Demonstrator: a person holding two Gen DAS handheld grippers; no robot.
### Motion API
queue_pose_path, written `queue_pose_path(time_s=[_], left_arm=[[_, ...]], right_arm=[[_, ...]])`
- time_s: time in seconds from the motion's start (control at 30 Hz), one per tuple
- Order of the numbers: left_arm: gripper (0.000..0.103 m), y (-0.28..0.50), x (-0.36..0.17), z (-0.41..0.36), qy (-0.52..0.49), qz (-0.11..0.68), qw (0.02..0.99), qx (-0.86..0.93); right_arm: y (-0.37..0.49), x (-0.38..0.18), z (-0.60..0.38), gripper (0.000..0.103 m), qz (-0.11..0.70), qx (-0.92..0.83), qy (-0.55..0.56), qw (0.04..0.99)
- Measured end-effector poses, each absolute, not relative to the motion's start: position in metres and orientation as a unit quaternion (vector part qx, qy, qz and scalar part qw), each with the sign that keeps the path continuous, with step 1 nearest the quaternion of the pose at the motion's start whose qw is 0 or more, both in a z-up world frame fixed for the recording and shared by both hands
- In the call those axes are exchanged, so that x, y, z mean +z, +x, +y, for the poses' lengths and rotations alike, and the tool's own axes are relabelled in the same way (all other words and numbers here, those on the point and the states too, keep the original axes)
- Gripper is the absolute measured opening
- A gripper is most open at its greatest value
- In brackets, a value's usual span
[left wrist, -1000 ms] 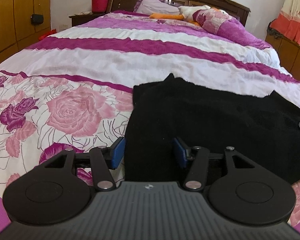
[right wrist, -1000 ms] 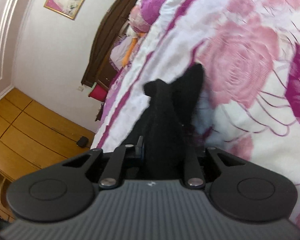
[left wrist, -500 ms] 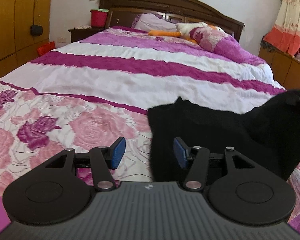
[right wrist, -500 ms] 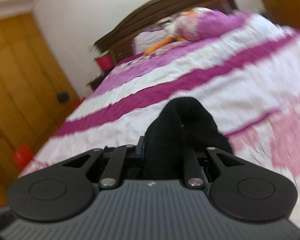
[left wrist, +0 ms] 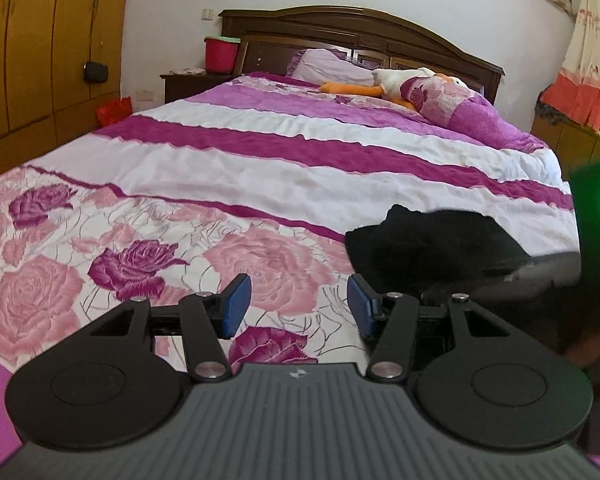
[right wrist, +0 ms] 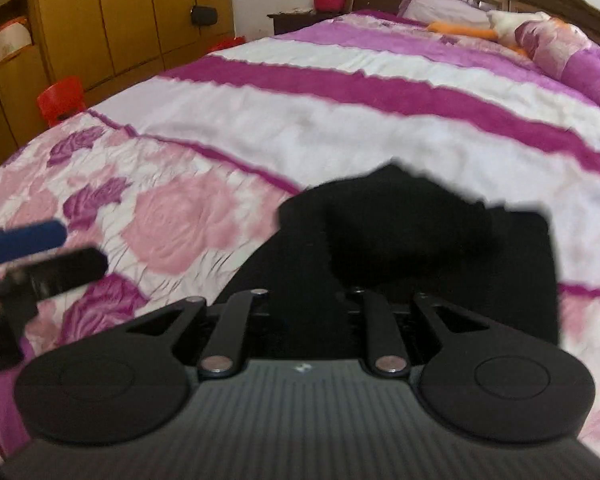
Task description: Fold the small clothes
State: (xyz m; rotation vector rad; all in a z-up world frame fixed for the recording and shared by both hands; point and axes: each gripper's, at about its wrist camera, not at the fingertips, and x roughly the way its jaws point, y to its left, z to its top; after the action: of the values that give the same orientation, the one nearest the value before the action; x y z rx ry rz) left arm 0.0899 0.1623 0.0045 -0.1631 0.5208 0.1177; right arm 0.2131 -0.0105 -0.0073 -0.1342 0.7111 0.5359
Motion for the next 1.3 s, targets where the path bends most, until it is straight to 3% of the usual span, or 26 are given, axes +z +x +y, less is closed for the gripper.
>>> queue_pose_path(time_s=[0.17,0.73,1.3], left_arm=[[0.059,0.088,-0.003,0.169,-0.087,0.265,0.958,0.066],[0.059,0.085,0.016,0.137,-0.081,0.256,0.963,0.031],[0.059,0.105,0.030,0.081,-0.046,0.264,0.963,-0.014]], right_arm=[[0.185,0.001,-0.023,0.031,0.327,0.272,-0.023,0.905],[0.135,0.025,-0.110,0.033,0.329,0.265,0.111,0.899],[0.140,0.002,-0.192,0.033,0.324,0.173,0.204,0.907]])
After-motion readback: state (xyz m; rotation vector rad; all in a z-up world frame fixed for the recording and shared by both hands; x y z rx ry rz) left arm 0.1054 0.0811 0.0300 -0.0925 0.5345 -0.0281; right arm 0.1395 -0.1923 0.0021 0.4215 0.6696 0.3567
